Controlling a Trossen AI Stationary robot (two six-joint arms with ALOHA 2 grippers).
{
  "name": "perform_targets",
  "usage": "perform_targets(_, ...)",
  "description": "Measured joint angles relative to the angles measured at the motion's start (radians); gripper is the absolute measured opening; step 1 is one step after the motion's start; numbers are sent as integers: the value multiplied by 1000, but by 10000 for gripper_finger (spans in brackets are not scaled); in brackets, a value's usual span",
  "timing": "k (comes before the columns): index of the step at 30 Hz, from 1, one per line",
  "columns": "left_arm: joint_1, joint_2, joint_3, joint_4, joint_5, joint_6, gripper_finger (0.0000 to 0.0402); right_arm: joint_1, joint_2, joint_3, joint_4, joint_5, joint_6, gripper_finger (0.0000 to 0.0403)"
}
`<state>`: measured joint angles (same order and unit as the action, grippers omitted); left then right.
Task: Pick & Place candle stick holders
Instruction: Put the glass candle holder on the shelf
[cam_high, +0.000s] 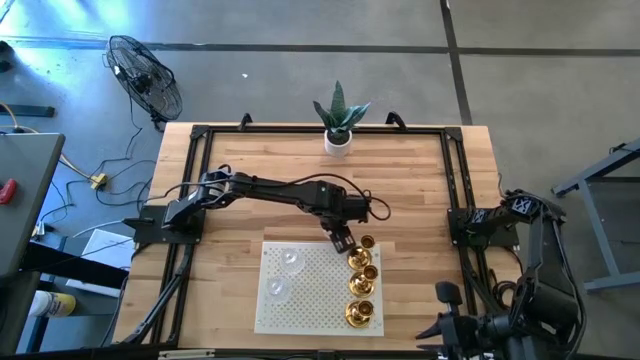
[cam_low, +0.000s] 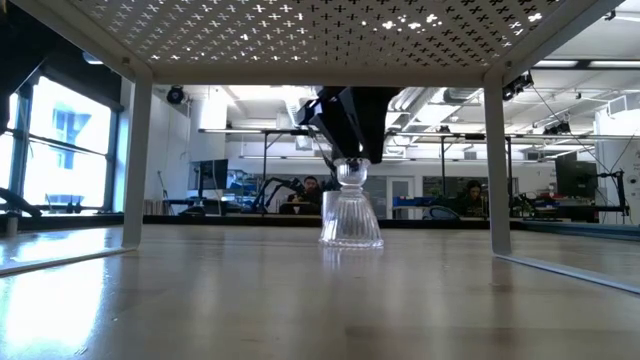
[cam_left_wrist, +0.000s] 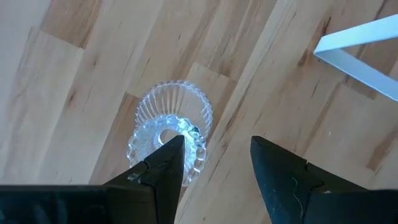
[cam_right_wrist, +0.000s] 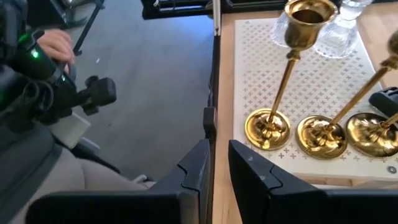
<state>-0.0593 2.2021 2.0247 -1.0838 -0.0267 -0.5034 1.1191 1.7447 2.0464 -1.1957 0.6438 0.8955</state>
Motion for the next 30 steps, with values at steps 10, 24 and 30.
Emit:
perform_targets(10,0,0,0,46,27,0,179,0,0,0,0,-86,-50,47)
perform_targets(24,0,0,0,44,29,5,179,4,0,0,9,-138,-42,47)
perform_targets(30,0,0,0,44,32,-8,179,8,0,0,21,-147,-40,47)
